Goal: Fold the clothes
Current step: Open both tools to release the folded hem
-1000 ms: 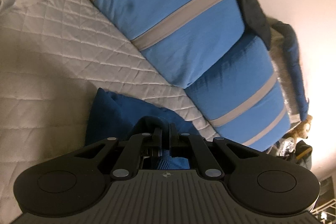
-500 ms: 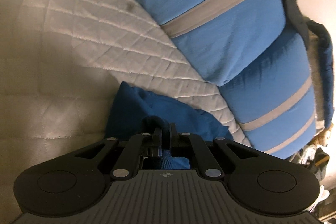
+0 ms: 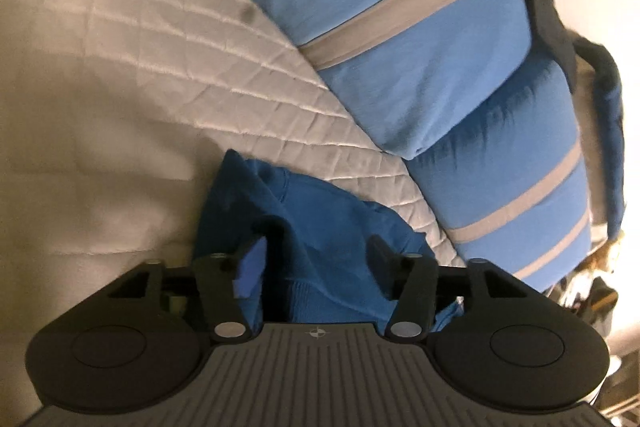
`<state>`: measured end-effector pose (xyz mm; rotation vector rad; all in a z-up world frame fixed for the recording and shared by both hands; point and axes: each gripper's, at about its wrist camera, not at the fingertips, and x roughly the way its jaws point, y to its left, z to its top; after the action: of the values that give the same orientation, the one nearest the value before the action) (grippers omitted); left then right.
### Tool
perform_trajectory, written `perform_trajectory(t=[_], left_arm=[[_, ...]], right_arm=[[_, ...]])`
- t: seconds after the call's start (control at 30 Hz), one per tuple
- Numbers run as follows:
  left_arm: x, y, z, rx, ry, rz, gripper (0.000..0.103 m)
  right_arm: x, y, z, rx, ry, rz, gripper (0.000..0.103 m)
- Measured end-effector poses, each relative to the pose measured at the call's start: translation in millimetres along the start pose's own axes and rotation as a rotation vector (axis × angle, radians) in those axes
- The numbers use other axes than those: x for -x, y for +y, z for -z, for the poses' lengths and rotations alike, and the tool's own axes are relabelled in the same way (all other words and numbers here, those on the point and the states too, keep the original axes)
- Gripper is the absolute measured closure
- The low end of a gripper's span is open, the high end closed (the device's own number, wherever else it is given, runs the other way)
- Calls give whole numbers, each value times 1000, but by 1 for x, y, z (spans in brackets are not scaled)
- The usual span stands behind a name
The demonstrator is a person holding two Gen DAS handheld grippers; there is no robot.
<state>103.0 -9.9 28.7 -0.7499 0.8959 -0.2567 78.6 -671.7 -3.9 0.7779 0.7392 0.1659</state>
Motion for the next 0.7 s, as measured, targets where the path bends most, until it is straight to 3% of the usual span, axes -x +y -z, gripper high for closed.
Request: perform_trajectory(t=[0.17,0.43,0.57,0.7], left_arm=[[18,0,7,-22,51,17,45],[23,-2,21,-30,138,62,46],[13,-3,23,-39,156,45,46],[2,-3,27,-83,194,-23,46]], right_arm=[[23,5,0,70,36,-23,11],[47,-4,8,66,48,-45,12],[51,-5,10,43,43,-70,12],[53,-1,13,45,50,-80,12]])
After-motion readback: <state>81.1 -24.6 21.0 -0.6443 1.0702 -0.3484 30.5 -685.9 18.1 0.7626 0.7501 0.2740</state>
